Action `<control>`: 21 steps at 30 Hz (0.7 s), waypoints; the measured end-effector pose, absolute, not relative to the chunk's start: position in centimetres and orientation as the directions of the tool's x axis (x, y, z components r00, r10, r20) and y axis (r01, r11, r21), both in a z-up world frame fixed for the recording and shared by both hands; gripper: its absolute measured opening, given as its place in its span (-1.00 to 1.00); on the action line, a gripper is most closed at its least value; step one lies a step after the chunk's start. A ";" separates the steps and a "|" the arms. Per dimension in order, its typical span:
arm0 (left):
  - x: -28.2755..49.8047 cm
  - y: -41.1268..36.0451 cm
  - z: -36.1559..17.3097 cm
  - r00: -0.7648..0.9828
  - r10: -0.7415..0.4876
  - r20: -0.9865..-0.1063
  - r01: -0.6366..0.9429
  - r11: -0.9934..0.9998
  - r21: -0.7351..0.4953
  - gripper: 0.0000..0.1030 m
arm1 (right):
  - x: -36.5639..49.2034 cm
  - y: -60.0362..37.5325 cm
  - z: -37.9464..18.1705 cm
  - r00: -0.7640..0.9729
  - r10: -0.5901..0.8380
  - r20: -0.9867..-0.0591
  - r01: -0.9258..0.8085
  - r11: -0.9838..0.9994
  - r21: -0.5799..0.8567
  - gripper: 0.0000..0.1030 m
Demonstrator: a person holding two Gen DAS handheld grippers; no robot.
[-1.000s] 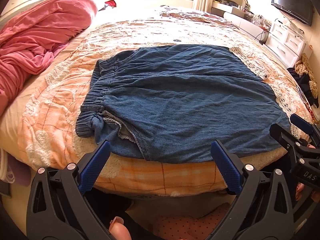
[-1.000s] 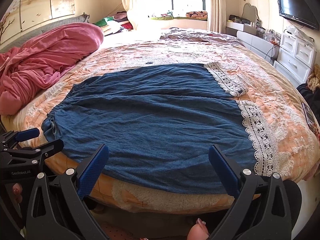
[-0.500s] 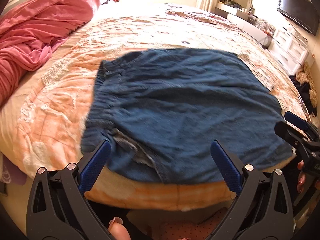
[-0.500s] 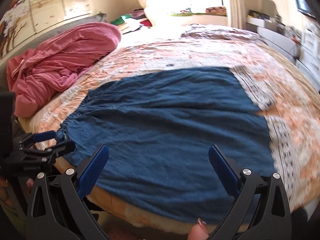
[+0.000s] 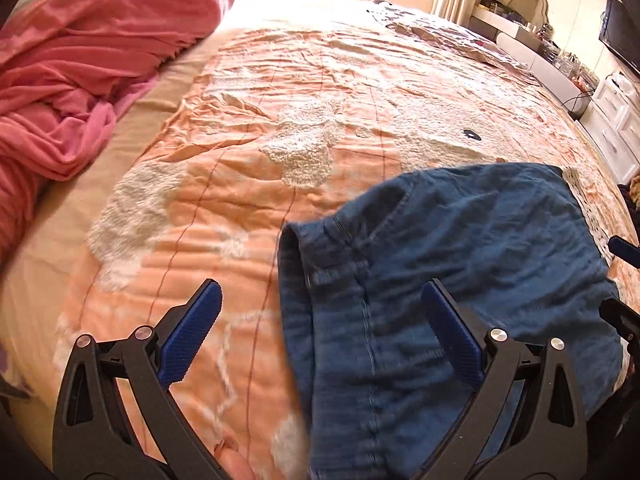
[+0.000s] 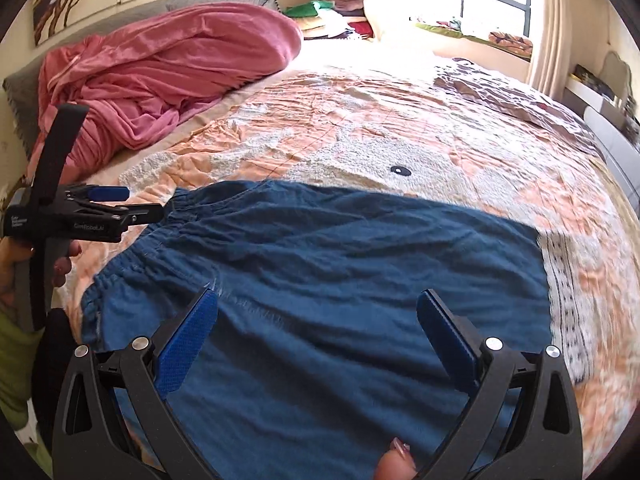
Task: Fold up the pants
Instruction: 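Grasp the elastic waistband with the left tool while the right tool grasps the denim leg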
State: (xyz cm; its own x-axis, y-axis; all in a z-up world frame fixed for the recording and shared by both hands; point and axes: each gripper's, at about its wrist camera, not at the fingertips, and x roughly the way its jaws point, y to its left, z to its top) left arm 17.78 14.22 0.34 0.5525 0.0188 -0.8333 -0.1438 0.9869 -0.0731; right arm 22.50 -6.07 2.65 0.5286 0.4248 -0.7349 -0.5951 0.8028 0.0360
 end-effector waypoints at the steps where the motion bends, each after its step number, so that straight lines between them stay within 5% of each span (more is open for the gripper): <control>1: 18.7 14.6 -0.2 0.545 0.007 -0.838 -0.135 0.988 -0.079 0.74 | 23.5 -5.4 2.5 0.524 0.422 -0.740 -0.608 0.794 0.023 0.92; 8: 21.7 15.4 -3.4 0.537 -0.052 -0.842 -0.061 0.993 -0.100 0.24 | 28.5 -2.9 0.2 0.473 0.408 -0.780 -0.652 0.758 0.001 0.92; 13: 22.4 16.0 -3.9 0.563 -0.148 -0.813 -0.017 0.981 -0.191 -0.48 | 31.7 -1.3 -0.8 0.435 0.404 -0.805 -0.687 0.727 -0.006 0.92; 21: 21.5 16.7 -2.7 0.622 -0.223 -0.750 0.020 0.963 -0.269 -0.73 | 36.4 1.4 -1.8 0.391 0.371 -0.842 -0.751 0.657 -0.059 0.92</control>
State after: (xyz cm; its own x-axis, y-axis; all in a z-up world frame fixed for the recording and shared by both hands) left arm 21.51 16.72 -2.68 0.6223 -0.2226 -0.7505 0.0199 0.9629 -0.2690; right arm 36.40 1.35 -1.85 0.3912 0.3712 -0.8421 -0.7514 0.6572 -0.0593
